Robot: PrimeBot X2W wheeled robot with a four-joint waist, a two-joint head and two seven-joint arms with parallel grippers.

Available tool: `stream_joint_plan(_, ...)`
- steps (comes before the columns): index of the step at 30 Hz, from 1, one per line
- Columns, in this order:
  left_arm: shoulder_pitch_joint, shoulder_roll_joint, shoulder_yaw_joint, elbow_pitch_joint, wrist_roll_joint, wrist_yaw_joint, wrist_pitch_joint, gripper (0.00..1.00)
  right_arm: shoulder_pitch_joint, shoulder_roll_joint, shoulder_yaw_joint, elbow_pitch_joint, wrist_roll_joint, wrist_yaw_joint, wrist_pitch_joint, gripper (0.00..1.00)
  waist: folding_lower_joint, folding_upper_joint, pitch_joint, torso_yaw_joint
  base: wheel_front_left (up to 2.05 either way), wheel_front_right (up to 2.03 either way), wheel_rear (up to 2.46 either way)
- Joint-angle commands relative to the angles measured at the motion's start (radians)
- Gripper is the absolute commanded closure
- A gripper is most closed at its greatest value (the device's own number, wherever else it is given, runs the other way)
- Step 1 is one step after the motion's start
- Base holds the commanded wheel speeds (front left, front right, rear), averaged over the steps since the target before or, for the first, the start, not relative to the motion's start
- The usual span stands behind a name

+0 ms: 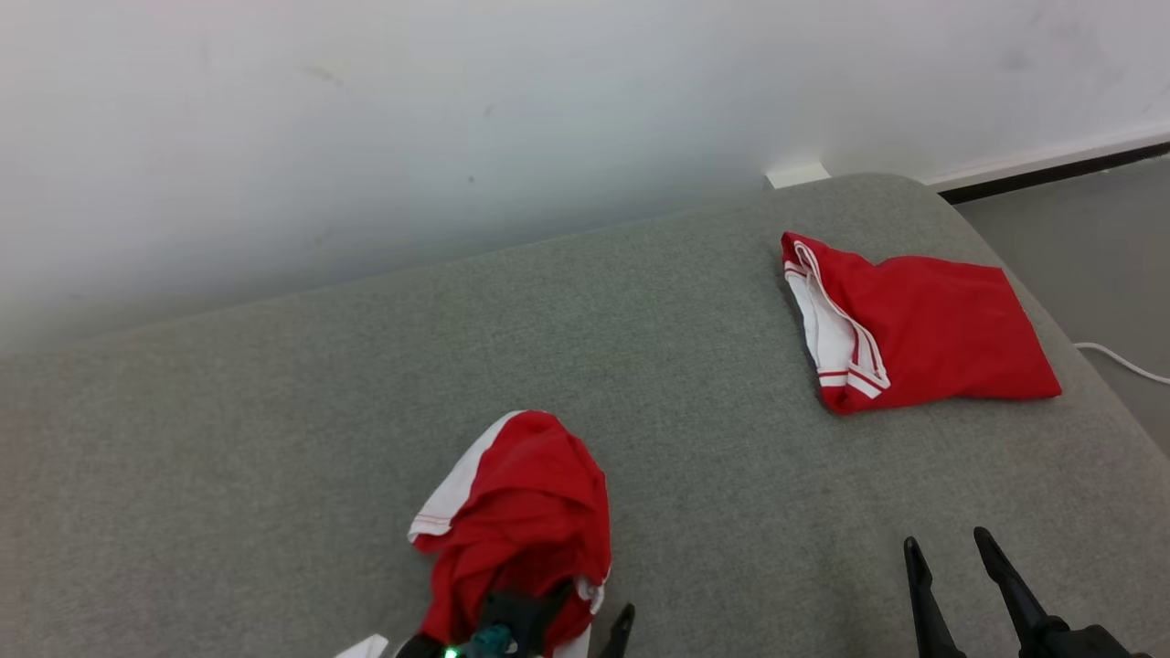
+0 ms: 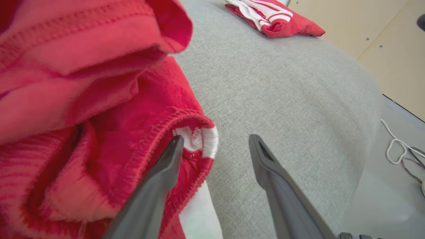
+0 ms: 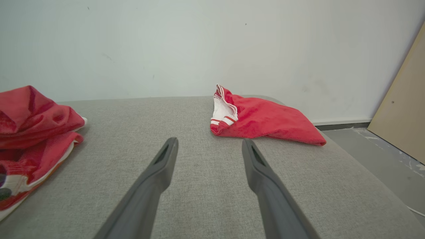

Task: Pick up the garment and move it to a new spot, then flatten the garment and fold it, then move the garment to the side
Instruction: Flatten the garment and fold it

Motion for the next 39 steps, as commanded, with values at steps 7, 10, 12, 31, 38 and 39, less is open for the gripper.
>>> stream_joint_plan(7,-0.087,0.008,0.026,0.137,-0.003,0.021,-0.017,0.72,-0.032,0.001,0.013,0.003,0.005,-0.003,0.001,0.0,0.0,-0.0001,0.038,-0.045,0.0,0.0,0.0)
stream_joint_plan(10,-0.112,0.007,0.038,0.176,-0.028,0.013,-0.024,1.0,-0.039,0.001,0.007,0.006,0.008,-0.003,0.001,0.0,0.0,-0.0001,0.038,-0.058,0.0,0.0,0.0)
stream_joint_plan(12,-0.131,0.006,0.06,0.178,-0.065,0.005,-0.031,1.0,-0.04,0.001,0.004,0.006,0.008,-0.003,0.001,0.0,0.0,-0.0001,0.036,-0.065,0.0,0.0,0.0)
stream_joint_plan(31,-0.614,0.146,0.231,0.126,-0.141,-0.031,0.05,1.0,-0.032,0.002,0.023,0.034,0.016,-0.003,0.001,0.0,0.0,-0.0001,-0.016,-0.126,0.0,0.0,0.0)
stream_joint_plan(38,-0.669,0.119,0.223,0.105,-0.174,-0.069,0.033,1.0,-0.014,-0.004,0.008,0.038,0.015,-0.003,0.001,0.0,0.0,-0.0001,-0.036,-0.121,0.0,0.0,0.0)
stream_joint_plan(39,-0.657,0.112,0.218,0.095,-0.181,-0.076,0.037,1.0,-0.011,-0.004,0.004,0.036,0.014,-0.003,0.001,0.0,0.0,-0.0001,-0.038,-0.115,0.0,0.0,0.0)
